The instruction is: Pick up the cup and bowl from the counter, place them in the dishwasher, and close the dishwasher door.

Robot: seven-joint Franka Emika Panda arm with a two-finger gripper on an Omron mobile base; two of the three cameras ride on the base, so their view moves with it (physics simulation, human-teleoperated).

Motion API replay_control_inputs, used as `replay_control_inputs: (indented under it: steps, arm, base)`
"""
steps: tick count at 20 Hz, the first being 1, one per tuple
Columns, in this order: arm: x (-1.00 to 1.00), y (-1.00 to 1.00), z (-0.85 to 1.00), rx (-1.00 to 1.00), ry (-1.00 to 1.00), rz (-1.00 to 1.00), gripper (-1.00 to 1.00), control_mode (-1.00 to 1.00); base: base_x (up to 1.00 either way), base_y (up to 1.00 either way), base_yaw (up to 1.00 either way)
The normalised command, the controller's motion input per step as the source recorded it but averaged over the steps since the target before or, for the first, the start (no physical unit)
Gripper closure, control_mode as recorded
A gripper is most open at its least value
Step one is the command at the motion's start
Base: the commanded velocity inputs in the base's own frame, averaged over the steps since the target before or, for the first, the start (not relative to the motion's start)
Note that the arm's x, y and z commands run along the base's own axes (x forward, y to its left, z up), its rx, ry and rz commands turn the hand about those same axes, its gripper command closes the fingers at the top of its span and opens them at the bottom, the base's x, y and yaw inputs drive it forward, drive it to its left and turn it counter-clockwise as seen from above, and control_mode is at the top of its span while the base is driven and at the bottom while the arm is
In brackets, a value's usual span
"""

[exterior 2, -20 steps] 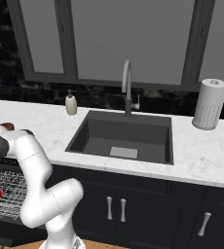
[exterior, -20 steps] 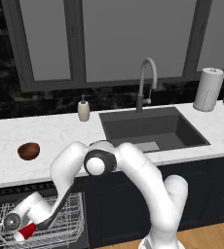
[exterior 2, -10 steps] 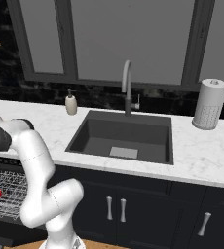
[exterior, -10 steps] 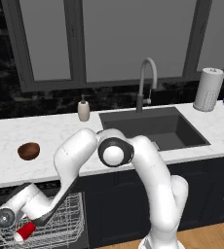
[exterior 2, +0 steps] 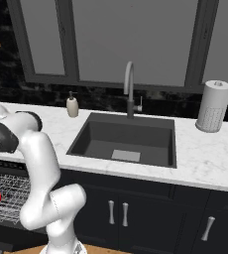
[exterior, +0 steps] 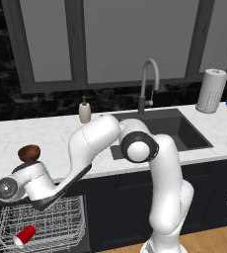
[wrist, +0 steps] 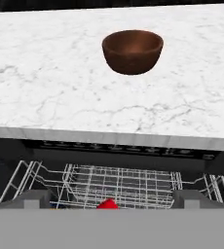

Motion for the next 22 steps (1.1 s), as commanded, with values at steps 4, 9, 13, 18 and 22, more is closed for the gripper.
replay_control_inputs:
  steps: [4, 9, 13, 18, 22]
  arm:
    - [0.79, -0.39, 1.00, 0.02, 0.39, 0.00, -1.00, -1.00]
    - [0.86, -0.29, 0.68, 0.01, 0.54, 0.00, -1.00, -1.00]
    - [0.67, -0.22, 0.00, 0.01, 0.29, 0.00, -1.00, -1.00]
    - [0.26, 0.01, 0.00, -0.02, 0.05, 0.00, -1.00, -1.00]
    - [0.71, 0.03, 0.00, -0.09, 0.09, 0.00, -1.00, -1.00]
  base:
    - [0.00, 0.00, 0.00]
    - [0.00, 0.00, 0.00]
    - [0.00, 0.00, 0.00]
    - [0.00, 0.00, 0.00]
    - [0.00, 0.00, 0.00]
